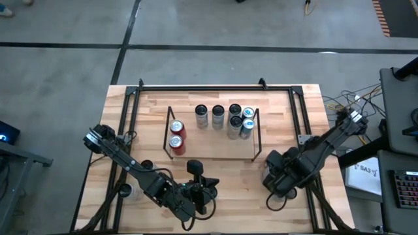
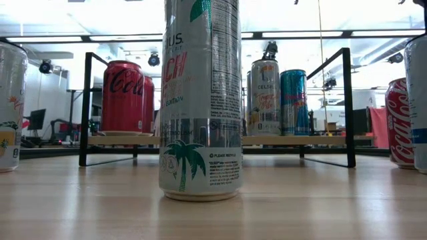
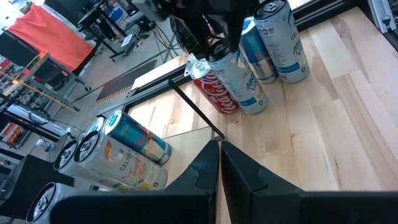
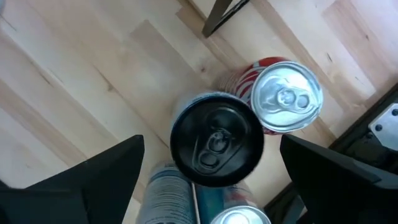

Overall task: Place canned beverage on shelf
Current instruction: Put the white and blue soda can on the shelf aligned with the other white and blue soda can

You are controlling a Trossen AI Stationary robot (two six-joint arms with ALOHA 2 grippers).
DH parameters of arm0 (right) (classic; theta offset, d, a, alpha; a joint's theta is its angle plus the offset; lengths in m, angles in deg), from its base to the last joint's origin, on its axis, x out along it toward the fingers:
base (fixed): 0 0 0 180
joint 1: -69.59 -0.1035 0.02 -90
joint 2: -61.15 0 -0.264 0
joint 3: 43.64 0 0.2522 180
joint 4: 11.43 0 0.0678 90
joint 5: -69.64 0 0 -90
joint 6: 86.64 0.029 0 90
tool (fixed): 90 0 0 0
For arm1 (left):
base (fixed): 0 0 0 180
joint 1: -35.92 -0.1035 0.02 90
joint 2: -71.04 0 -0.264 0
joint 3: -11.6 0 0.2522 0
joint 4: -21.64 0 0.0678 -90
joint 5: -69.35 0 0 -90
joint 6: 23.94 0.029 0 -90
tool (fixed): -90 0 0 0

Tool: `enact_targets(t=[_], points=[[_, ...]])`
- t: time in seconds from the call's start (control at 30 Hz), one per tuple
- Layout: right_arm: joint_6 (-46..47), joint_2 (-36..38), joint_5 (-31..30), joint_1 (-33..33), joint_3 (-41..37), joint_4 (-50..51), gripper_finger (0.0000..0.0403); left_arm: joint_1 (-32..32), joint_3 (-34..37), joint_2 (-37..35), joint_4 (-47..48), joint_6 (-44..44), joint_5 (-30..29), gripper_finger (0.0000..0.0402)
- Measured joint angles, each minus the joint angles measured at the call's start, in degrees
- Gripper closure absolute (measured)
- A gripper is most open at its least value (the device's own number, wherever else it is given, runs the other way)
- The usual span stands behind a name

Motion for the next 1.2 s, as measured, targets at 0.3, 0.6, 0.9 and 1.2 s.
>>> enact_targets(t=[0.3,0.6,0.9,1.2], points=[[-3.2,-3.7,0.6,1.3,0.0,-0.4,0.0035,0.0,0.0,0.0,0.0,0.0,0.0,0.0402],[-5.3,-6.0,2.3,2.0,-0.1,-1.1,0.0038,0.0,0.3,0.0,-0.1,-0.2,0.0,0.0402],[-5.7,-7.0,2.2,2.0,-0.1,-1.2,0.0123,0.0,0.4,0.0,-0.1,-0.4,0.1,0.0402],[-6.1,-6.9,1.8,2.5,-0.1,-1.3,0.0149,0.0,0.4,0.0,-0.3,-0.8,0.1,0.0402]])
